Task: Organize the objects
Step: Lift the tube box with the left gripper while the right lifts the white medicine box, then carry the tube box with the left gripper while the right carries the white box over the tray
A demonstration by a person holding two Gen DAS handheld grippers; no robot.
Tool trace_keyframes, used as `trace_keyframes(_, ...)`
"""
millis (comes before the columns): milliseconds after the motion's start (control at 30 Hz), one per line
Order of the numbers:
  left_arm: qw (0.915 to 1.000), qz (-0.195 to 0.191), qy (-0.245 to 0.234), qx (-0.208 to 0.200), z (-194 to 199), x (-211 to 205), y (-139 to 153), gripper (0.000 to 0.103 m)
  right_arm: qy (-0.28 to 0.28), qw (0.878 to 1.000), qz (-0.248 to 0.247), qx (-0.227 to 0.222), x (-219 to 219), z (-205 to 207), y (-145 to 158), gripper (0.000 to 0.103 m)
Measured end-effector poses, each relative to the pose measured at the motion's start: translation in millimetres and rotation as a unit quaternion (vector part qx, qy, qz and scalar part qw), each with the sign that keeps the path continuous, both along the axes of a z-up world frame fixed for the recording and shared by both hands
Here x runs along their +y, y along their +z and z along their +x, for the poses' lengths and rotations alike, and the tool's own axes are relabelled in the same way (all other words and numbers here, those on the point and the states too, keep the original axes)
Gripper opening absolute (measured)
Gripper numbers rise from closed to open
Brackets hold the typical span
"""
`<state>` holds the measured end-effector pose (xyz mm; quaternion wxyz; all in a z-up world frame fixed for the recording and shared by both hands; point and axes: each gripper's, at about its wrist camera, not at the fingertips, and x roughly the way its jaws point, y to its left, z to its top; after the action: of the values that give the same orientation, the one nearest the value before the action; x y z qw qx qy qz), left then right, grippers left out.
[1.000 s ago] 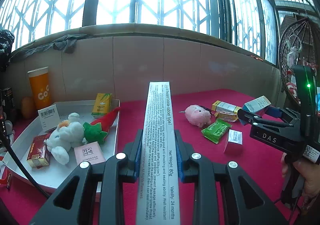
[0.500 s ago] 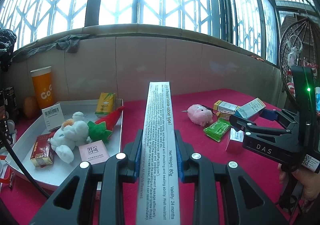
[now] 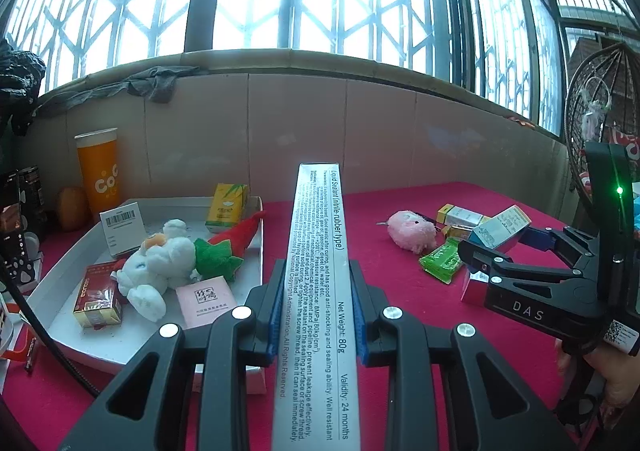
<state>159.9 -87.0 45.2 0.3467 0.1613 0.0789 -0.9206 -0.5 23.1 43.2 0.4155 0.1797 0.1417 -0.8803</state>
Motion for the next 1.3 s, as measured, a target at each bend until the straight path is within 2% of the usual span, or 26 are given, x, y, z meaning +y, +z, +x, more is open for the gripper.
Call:
trace_keyframes(900,0.9995,0.012,0.025,0.014,24.0,-10.7,-0.7,0.027,0.031,0.999,0.011,-0.012,-17.8,19.5,-3.8,0.072)
trace_keyframes(1300,0.9989,0.015,0.042,0.016,38.5,-19.0,0.6,0.027,0.053,0.998,0.021,-0.004,-28.9,34.0,-5.4,0.072)
